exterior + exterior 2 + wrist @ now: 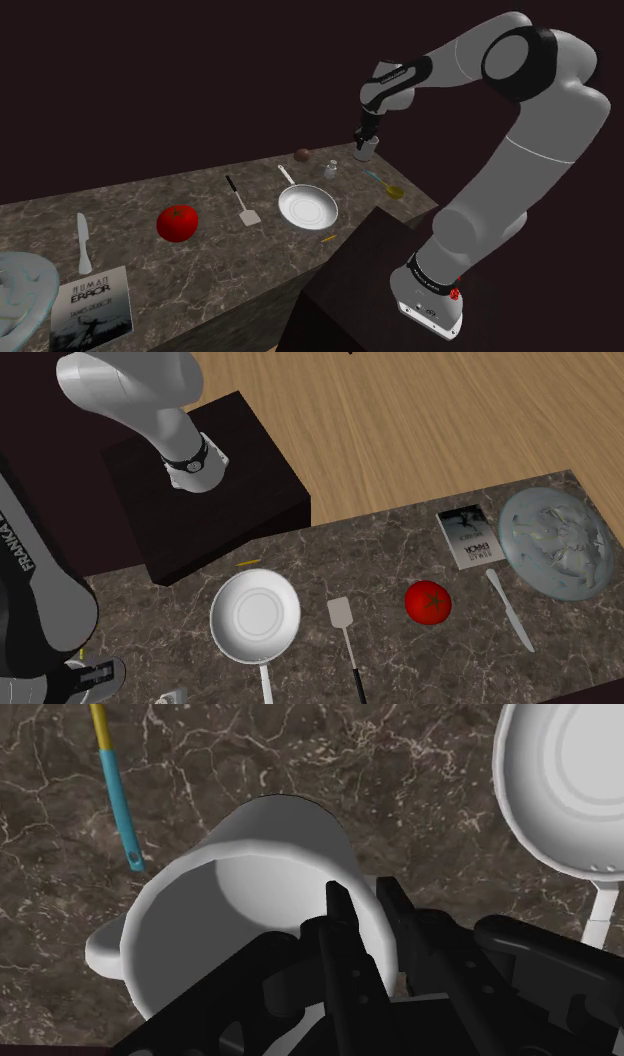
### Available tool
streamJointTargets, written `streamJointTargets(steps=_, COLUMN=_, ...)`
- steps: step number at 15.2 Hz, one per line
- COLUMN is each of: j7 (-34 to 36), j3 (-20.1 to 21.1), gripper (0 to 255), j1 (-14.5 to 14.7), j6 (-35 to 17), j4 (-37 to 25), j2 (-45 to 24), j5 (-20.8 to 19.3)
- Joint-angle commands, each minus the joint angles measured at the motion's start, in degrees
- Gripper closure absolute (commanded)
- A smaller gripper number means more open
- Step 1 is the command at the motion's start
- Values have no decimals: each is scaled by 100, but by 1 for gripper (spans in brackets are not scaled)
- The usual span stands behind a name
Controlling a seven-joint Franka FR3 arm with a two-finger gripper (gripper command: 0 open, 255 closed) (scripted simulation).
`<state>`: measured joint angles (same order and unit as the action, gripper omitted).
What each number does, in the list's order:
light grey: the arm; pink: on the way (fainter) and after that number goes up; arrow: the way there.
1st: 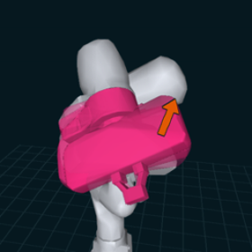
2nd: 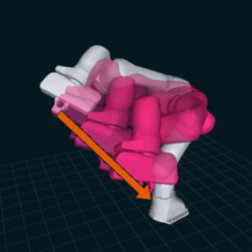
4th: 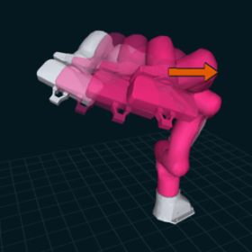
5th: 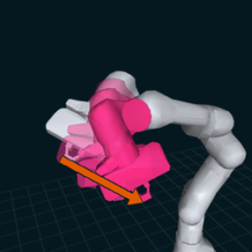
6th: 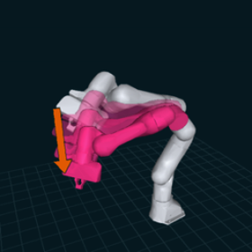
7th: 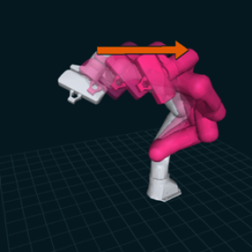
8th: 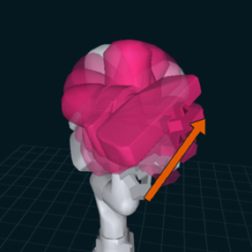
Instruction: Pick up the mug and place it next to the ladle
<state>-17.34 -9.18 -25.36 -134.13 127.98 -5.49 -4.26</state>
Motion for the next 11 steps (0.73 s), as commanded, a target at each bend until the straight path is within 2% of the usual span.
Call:
streamJointTargets(steps=1, j7=-305, j3=-95, gripper=255, j1=-141, j6=78, j4=-395, j2=-300, j5=92)
streamJointTargets(steps=6, j7=-894, j3=-226, gripper=255, j1=-473, j6=316, j4=-1325, j2=-975, j5=314)
streamJointTargets(steps=11, j7=-908, j3=-204, gripper=255, j1=-494, j6=-15, j4=-1220, j2=-1204, j5=360)
